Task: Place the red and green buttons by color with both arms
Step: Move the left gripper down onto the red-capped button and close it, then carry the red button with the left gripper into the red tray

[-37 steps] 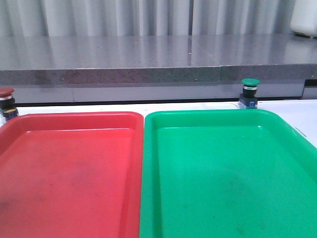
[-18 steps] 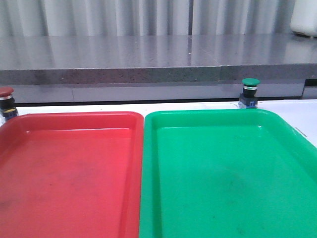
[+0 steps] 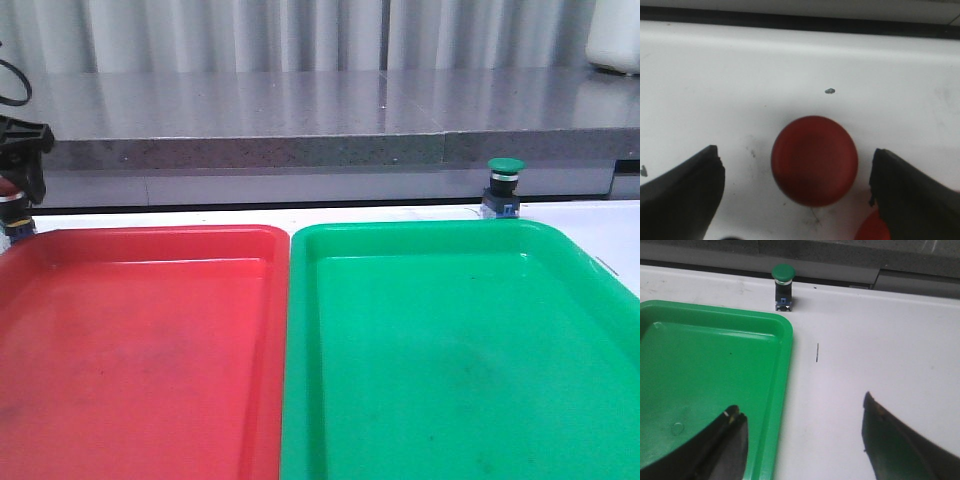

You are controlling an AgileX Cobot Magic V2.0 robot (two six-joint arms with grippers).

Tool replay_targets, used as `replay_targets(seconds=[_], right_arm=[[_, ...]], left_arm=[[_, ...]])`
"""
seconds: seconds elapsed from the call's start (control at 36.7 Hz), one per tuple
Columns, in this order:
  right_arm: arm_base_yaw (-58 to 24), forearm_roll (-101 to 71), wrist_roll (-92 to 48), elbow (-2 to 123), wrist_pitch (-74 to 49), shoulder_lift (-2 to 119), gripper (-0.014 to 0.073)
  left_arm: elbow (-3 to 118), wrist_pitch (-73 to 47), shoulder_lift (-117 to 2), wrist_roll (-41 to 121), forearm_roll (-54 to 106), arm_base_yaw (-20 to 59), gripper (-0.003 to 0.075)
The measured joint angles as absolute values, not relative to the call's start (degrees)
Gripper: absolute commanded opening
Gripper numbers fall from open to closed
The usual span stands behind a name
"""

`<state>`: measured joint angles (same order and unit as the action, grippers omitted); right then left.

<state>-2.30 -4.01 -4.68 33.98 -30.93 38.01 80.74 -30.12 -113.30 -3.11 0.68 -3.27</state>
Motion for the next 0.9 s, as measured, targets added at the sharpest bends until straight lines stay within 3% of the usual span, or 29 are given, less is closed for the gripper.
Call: replay_targets(seconds=[0.14,0.44,0.9], right_arm=[[-2.3,-4.0,-4.7,34.0,-30.9,38.0,0.0510],[-2.3,-4.0,-4.7,34.0,-30.9,38.0,0.0510],[-2.3,-4.0,-4.7,34.0,-30.9,38.0,0.0510]], left_arm=[[81.2,-27.9,-115.0,-3.1,0.7,-3.3,0.0517],[81.3,-25.7,-115.4,-3.1,0.9,-3.3,0.0269],[81.3,-28.6,-108.2,-3.1,2.5,-3.3,0.0249]])
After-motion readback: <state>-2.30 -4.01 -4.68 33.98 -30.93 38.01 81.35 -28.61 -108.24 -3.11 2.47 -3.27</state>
